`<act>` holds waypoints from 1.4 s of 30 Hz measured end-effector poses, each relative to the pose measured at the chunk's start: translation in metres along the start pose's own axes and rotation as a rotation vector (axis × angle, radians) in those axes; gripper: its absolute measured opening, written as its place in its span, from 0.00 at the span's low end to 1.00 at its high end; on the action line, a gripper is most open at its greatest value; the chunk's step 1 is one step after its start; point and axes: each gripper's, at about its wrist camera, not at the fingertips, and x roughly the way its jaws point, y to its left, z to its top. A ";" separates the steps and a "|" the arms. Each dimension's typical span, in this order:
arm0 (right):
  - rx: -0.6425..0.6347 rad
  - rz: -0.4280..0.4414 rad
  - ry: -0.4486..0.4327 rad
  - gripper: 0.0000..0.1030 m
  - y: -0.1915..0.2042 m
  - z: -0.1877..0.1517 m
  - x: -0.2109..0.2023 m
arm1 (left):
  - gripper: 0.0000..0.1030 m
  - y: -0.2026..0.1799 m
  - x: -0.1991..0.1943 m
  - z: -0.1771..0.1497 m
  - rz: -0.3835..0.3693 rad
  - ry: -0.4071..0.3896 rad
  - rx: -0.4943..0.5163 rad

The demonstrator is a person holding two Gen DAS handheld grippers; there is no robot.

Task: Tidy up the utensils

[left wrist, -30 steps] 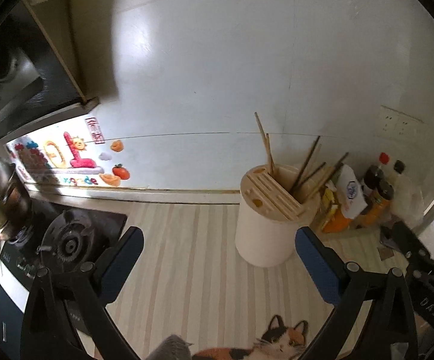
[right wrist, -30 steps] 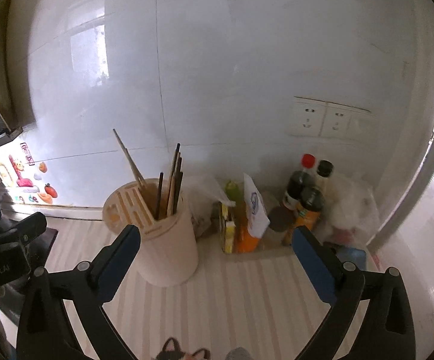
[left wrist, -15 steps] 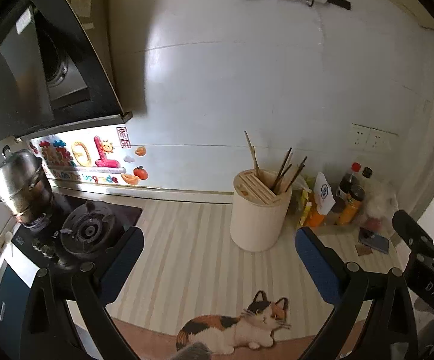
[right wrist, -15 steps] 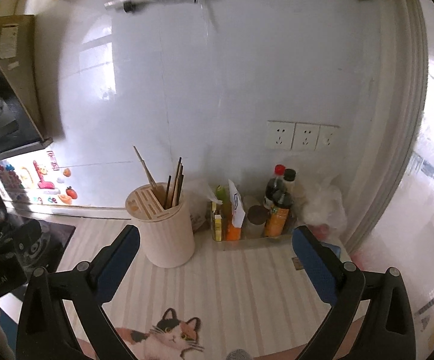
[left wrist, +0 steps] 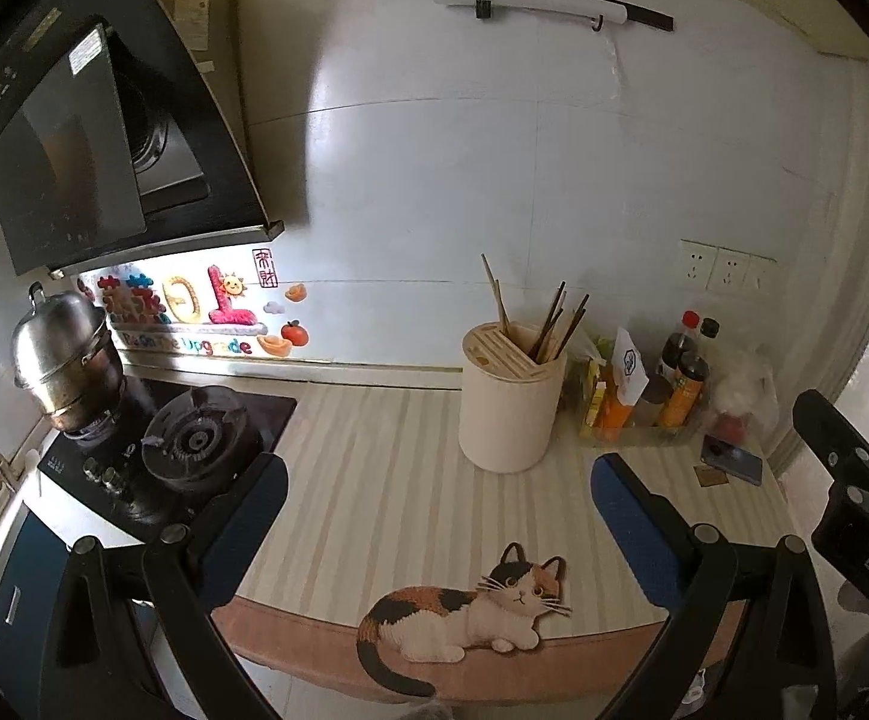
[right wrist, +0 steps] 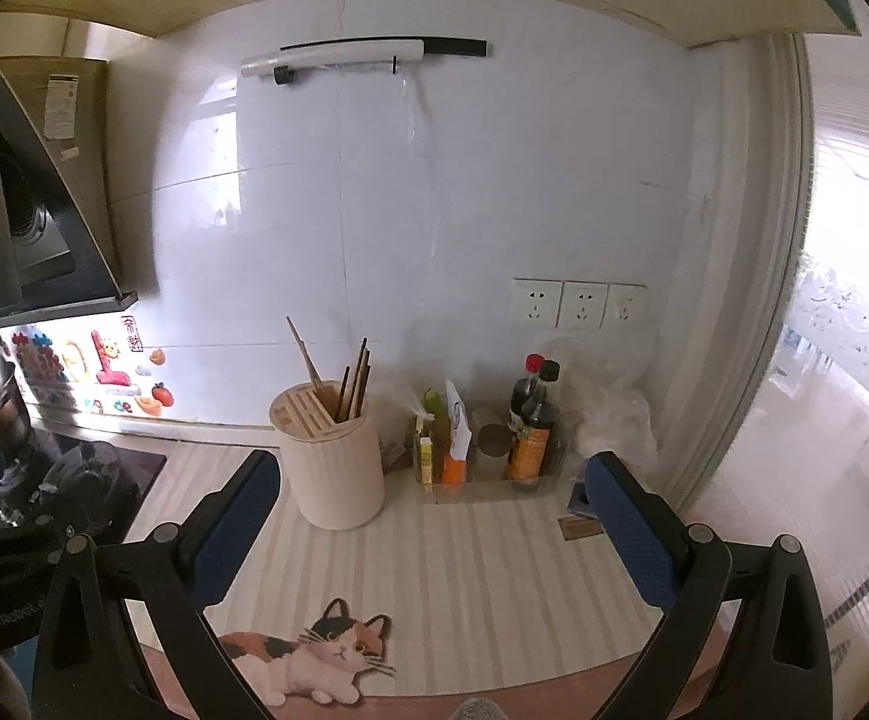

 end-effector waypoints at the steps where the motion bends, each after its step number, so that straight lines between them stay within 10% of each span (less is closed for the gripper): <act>1: 0.000 0.001 0.000 1.00 -0.001 -0.001 -0.004 | 1.00 0.001 -0.002 -0.001 0.003 -0.001 -0.006; 42: -0.038 0.023 0.006 1.00 0.001 -0.010 -0.019 | 1.00 -0.003 -0.012 -0.008 0.007 -0.007 -0.015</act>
